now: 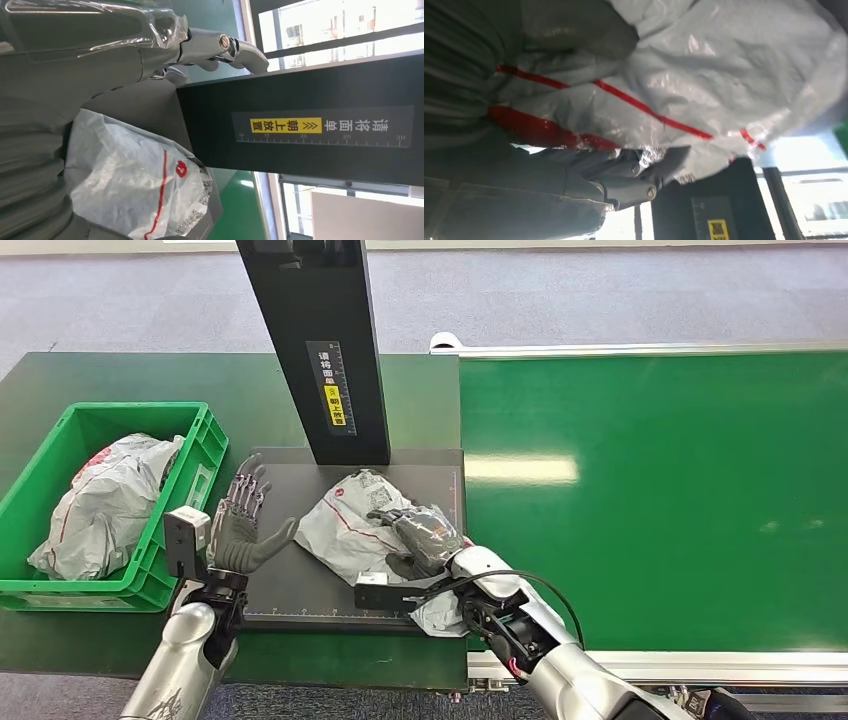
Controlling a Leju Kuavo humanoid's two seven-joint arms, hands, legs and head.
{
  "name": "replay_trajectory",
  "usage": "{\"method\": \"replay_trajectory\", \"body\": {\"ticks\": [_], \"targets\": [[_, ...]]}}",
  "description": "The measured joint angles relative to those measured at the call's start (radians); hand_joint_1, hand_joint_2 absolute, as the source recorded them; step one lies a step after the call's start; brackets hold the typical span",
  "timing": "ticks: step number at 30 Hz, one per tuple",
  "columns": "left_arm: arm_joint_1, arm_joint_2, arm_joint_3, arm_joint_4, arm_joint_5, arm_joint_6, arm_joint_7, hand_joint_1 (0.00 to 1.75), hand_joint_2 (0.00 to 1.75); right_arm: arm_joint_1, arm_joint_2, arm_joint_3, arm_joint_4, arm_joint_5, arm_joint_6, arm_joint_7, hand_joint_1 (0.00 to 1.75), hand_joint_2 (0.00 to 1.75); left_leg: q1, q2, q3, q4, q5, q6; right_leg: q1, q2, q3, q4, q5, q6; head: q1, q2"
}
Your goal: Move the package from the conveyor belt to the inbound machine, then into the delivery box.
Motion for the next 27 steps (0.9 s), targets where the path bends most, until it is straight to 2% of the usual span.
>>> {"method": "replay_trajectory", "body": {"ticks": [5,14,21,24,27], "targets": [[-0.017,0.001,-0.007,0.022,0.009,-0.001,-0.007,0.0,1.75,0.009,-0.001,-0.068,-0.009,-0.112,0.032,-0.093,0.0,1.75,0.0,0.0,0.0,0.0,0.0,0.0,0.0,0.0,0.0,0.0,0.0,0.0,0.0,0.0],[-0.024,0.007,-0.022,0.052,0.025,-0.012,-0.021,0.0,1.75,0.053,-0.012,-0.249,-0.097,-0.483,0.298,-0.277,0.0,1.75,0.0,0.0,-0.001,0.0,0.0,0.0,0.0,0.0,0.0,0.0,0.0,0.0,0.0,0.0],[-0.022,0.019,-0.027,0.058,0.041,-0.024,-0.027,0.0,1.75,0.079,-0.034,-0.382,-0.186,-0.75,0.43,-0.278,0.0,1.75,0.0,-0.001,-0.001,0.0,0.0,0.0,0.0,0.0,0.0,0.0,0.0,0.0,0.0,0.0],[-0.014,0.022,-0.034,0.058,0.057,-0.041,-0.026,0.0,1.75,0.088,-0.039,-0.447,-0.215,-0.888,0.448,-0.257,0.0,1.75,0.0,-0.001,-0.001,0.0,0.0,0.0,0.0,0.0,0.0,0.0,0.0,0.0,0.0,0.0],[-0.002,0.023,-0.043,0.057,0.067,-0.052,-0.024,0.0,1.75,0.094,-0.045,-0.498,-0.241,-0.943,0.445,-0.247,0.0,1.75,0.0,0.0,-0.001,0.0,0.0,0.0,0.0,0.0,0.0,0.0,0.0,0.0,0.0,0.0]]}}
